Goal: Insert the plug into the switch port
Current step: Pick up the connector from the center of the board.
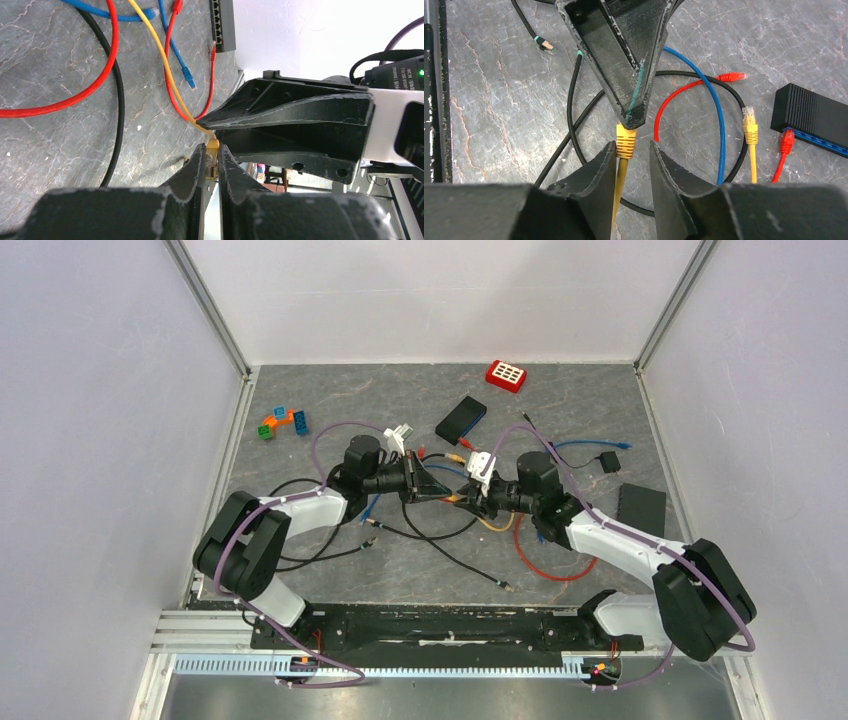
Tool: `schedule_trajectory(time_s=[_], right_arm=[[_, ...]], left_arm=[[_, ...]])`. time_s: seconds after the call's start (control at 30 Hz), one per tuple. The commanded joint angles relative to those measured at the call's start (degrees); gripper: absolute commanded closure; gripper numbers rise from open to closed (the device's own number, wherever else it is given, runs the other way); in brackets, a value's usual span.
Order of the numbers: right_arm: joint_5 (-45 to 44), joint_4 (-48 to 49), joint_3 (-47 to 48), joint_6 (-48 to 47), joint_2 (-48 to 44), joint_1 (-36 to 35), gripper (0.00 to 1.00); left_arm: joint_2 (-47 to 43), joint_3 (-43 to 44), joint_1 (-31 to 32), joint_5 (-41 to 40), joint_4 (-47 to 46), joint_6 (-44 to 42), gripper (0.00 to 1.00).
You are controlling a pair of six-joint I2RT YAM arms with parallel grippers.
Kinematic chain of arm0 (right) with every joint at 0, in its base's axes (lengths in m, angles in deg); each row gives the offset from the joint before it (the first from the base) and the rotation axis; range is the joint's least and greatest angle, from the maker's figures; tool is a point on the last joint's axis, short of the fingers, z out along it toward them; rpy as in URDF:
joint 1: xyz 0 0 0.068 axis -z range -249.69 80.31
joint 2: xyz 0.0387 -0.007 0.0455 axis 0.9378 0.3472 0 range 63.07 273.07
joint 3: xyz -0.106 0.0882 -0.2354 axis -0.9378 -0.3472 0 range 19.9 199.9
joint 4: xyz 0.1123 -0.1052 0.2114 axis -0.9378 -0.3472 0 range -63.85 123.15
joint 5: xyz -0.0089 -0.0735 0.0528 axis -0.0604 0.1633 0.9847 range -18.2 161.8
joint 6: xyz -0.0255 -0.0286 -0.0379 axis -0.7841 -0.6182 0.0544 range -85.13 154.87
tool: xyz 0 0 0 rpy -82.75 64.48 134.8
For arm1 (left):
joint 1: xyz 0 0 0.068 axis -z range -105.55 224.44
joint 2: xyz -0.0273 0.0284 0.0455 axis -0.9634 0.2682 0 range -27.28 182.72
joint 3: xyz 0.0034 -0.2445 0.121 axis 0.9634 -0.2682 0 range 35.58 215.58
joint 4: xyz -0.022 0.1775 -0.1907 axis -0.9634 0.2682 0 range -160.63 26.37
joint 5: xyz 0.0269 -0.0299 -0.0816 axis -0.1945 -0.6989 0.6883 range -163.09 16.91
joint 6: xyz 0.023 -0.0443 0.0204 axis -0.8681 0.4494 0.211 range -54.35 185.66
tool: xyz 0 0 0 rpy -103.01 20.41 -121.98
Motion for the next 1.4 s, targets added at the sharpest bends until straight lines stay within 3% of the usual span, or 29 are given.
schedule_trajectory(time_s=[0.0,0.07,0.13,0.23,0.33,0.4,0.5,0.57,0.7,0.77,0.87,0.97,1.1,1.37], right_arm=[[-0.56,7.82,-2.16,-0.31,-1.58,-0.66,0.66],[-1.04,8.69,-2.89,-0.53,-2.16,-0.99,0.65],[-1.79,8.38,-2.93,-1.01,-2.35,-1.12,0.7],[-2.29,7.63,-2.75,-1.82,-2.3,-1.22,0.89],[-2.08,8.39,-3.0,-1.66,-2.69,-1.22,1.0],[-1.55,9.1,-3.08,-1.09,-2.69,-1.25,1.0],[-1.03,8.18,-2.25,-0.62,-1.6,-1.36,0.81],[-1.42,7.3,-1.79,-0.63,-0.73,-1.42,0.76],[-1.35,8.02,-1.96,-0.37,0.09,-1.57,0.88],[0.16,8.03,-1.79,-0.29,-0.06,-1.7,1.0],[-1.97,7.99,-1.8,-0.14,-1.51,-1.83,1.0],[-6.01,3.94,-0.34,-0.65,-3.64,-1.84,1.0],[-12.37,-6.38,4.63,-3.81,-7.32,-0.58,1.0],[-16.82,-26.44,22.81,-6.44,-10.49,11.84,1.0]], left_arm=[[-1.91,1.28,0.32,-1.86,2.69,0.97,0.9],[-1.99,1.44,0.41,-2.21,3.02,1.17,0.9],[-2.16,1.46,0.44,-2.39,3.12,1.3,0.9],[-2.28,1.45,0.5,-2.74,3.12,1.61,0.9],[-2.57,1.5,0.5,-2.81,3.05,2.17,0.9],[-2.66,1.57,0.5,-2.8,2.43,2.89,0.9],[-2.88,1.8,0.5,-2.83,1.8,3.63,0.9],[-3.05,1.9,0.5,-2.87,1.92,3.72,0.9],[-3.22,1.67,0.6,-2.86,1.88,3.76,0.9],[-3.25,1.5,0.59,-2.79,1.96,4.01,0.9],[-3.66,1.57,0.65,-2.85,2.04,3.94,0.86],[-4.58,2.28,0.5,-3.58,3.73,2.61,0.7],[-5.82,7.19,0.34,-5.24,13.97,-3.97,0.52],[-7.28,17.79,-2.64,-12.95,29.54,-13.66,0.47]])
